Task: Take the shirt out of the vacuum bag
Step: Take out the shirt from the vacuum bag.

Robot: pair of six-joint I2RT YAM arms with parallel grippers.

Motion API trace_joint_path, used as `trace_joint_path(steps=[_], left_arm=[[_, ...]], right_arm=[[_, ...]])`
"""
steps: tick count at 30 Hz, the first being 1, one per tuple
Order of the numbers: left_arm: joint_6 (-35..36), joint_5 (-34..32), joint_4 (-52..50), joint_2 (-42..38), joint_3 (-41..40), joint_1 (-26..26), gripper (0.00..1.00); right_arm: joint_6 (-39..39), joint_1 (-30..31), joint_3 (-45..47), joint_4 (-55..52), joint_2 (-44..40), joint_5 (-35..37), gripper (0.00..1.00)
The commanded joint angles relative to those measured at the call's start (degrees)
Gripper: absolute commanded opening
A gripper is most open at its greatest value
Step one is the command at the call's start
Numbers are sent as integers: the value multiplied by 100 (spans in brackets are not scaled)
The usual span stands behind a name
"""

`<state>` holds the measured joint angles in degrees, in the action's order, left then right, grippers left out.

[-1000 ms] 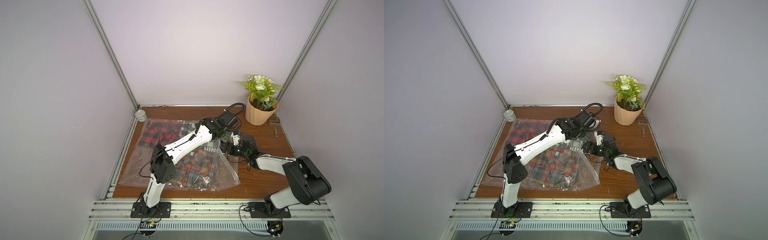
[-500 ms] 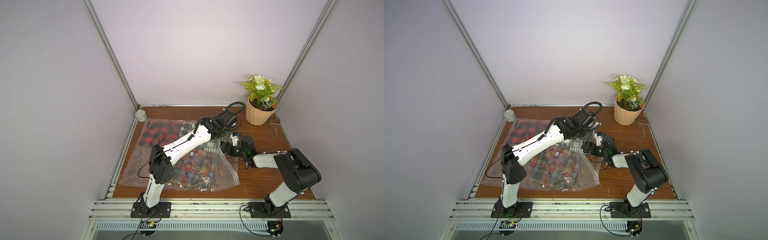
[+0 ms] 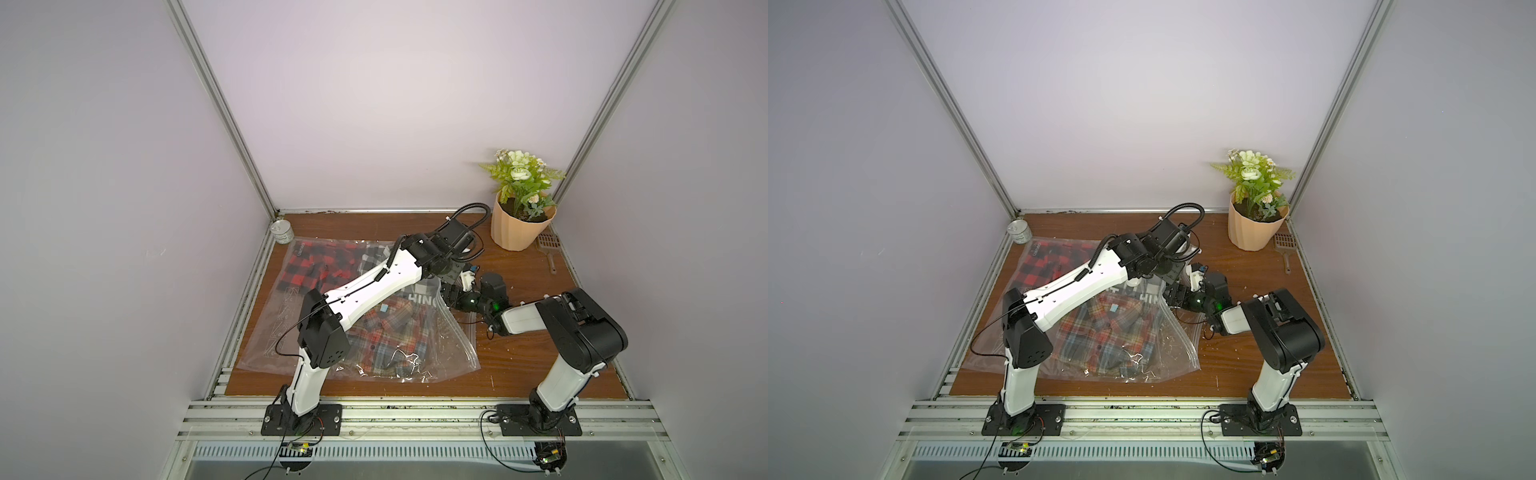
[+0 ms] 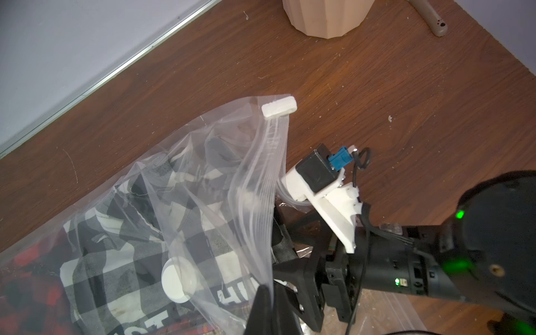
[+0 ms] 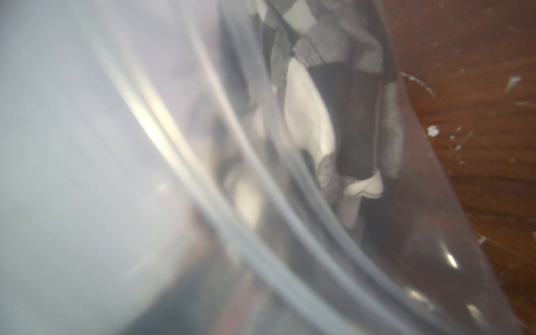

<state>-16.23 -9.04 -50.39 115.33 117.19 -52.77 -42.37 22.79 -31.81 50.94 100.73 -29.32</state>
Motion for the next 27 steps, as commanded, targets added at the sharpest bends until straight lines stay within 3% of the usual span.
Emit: trace_joint_path(steps=[1, 22, 27], left_arm=[[39, 178, 3, -256, 205, 11, 1], [146, 390, 0, -239, 322, 4, 1], [164, 351, -5, -239, 292, 4, 0]], right_arm=[[-174, 11, -111, 209, 153, -175, 88], [-270, 103, -738, 331, 753, -495, 87], [-244, 103, -795, 267, 794, -544, 73]])
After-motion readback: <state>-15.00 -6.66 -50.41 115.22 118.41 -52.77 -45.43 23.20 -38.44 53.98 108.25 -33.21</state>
